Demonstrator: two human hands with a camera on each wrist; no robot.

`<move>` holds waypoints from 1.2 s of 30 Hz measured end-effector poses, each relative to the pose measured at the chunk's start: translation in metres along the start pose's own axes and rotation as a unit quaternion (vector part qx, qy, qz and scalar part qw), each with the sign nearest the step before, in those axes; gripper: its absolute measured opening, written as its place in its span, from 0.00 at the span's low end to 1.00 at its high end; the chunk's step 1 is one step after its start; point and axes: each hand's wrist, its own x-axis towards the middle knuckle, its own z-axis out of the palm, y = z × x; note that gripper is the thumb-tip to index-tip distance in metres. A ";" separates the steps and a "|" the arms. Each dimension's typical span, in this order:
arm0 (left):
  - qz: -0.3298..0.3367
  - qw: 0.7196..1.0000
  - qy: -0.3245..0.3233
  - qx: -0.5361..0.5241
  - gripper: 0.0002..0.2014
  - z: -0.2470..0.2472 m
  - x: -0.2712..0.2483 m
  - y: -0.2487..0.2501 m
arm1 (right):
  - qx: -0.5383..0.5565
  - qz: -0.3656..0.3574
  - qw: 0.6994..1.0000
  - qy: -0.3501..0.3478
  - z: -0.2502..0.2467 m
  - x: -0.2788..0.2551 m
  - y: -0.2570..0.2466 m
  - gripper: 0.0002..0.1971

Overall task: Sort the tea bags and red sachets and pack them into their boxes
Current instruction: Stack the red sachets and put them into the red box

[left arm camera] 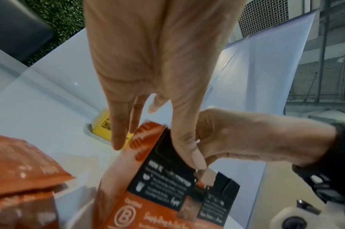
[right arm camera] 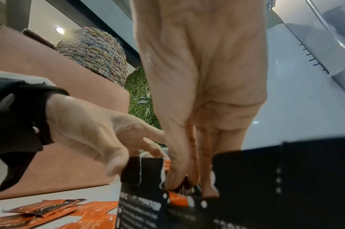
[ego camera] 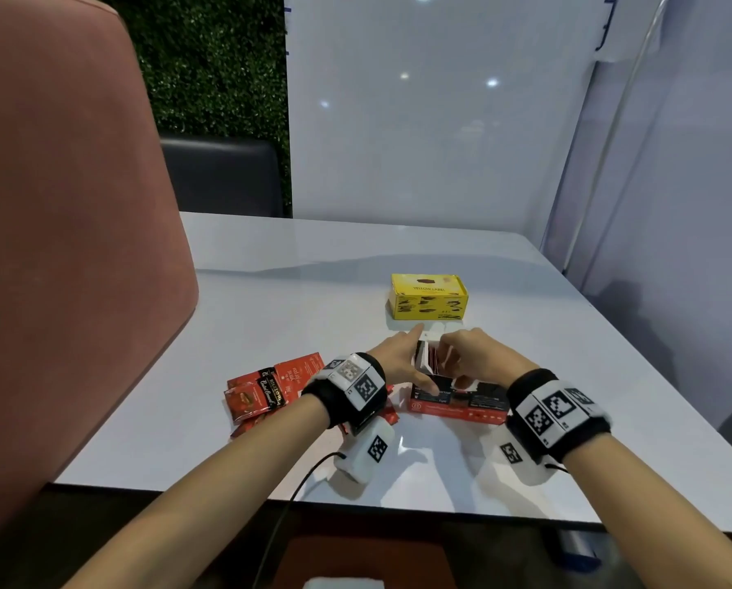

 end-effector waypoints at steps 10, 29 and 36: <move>-0.199 0.977 0.054 0.051 0.27 -0.087 -0.084 -0.114 | -0.069 -0.152 0.965 0.203 0.007 -0.024 -0.044 0.08; -0.198 0.962 0.188 -0.007 0.14 -0.086 -0.102 -0.145 | -0.191 -0.103 0.973 0.083 0.088 0.022 -0.101 0.16; -0.147 0.880 0.237 -0.384 0.14 -0.065 -0.134 -0.121 | -0.164 -0.086 0.981 0.057 0.078 0.025 -0.102 0.21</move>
